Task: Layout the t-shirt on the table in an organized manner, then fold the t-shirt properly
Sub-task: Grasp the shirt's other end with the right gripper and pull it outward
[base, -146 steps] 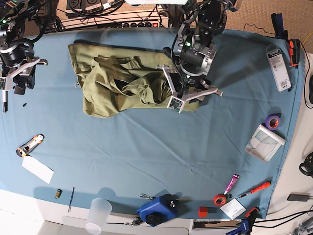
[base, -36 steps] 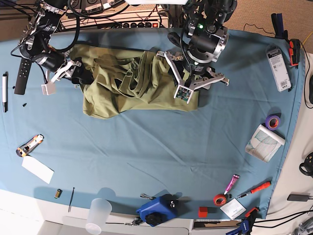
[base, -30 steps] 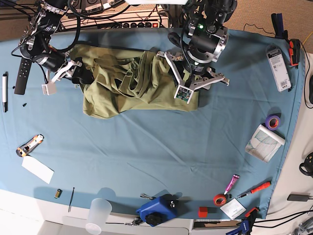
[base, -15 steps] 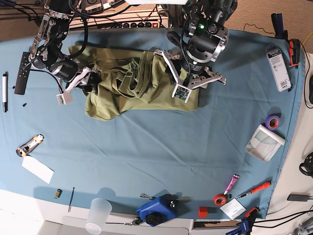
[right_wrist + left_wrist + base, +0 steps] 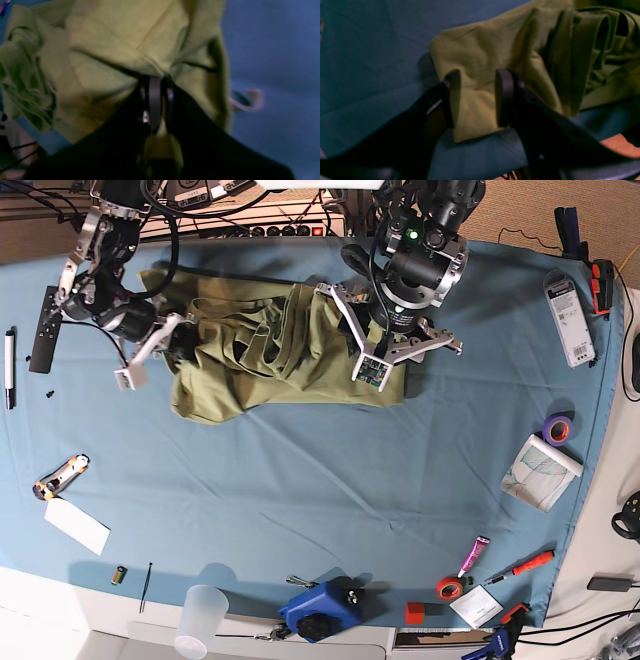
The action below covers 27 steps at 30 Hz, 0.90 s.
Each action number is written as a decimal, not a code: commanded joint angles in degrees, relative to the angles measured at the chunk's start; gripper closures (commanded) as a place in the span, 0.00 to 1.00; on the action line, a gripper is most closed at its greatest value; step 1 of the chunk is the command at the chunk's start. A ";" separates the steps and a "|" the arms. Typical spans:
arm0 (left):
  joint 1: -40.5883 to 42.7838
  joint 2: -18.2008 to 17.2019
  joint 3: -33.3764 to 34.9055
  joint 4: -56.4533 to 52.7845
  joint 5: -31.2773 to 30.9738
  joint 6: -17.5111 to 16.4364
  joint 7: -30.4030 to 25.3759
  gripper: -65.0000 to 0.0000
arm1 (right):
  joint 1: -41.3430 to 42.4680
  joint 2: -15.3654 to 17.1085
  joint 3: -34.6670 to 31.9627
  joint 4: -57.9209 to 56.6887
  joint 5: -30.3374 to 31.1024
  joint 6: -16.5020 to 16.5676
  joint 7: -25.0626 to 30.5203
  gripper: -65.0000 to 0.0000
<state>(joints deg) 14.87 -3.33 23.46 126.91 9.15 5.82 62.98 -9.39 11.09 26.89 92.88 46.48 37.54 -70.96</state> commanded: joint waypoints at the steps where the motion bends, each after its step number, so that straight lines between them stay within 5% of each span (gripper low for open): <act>1: -0.28 0.31 0.04 1.03 0.04 0.15 -1.09 0.67 | 0.55 0.98 2.01 2.05 0.61 0.37 1.27 1.00; 9: -0.28 0.31 0.04 1.03 0.02 0.15 -1.40 0.67 | 0.55 1.18 13.62 4.20 0.39 1.92 1.55 1.00; 14: -0.26 0.31 0.04 1.03 0.02 0.17 -1.38 0.67 | 0.50 2.25 15.10 4.20 0.42 2.46 -1.36 1.00; 19: -0.26 0.31 0.04 1.03 0.02 0.15 -1.38 0.67 | 0.04 4.70 15.13 4.20 0.46 2.46 -3.30 0.65; 27: -0.28 0.31 0.04 0.98 0.02 0.15 -1.53 0.67 | -0.11 12.02 17.77 4.20 3.39 2.43 -6.05 0.63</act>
<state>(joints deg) 14.87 -3.33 23.46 126.89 9.15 5.82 62.94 -10.00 22.09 44.38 96.07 48.82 39.94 -78.15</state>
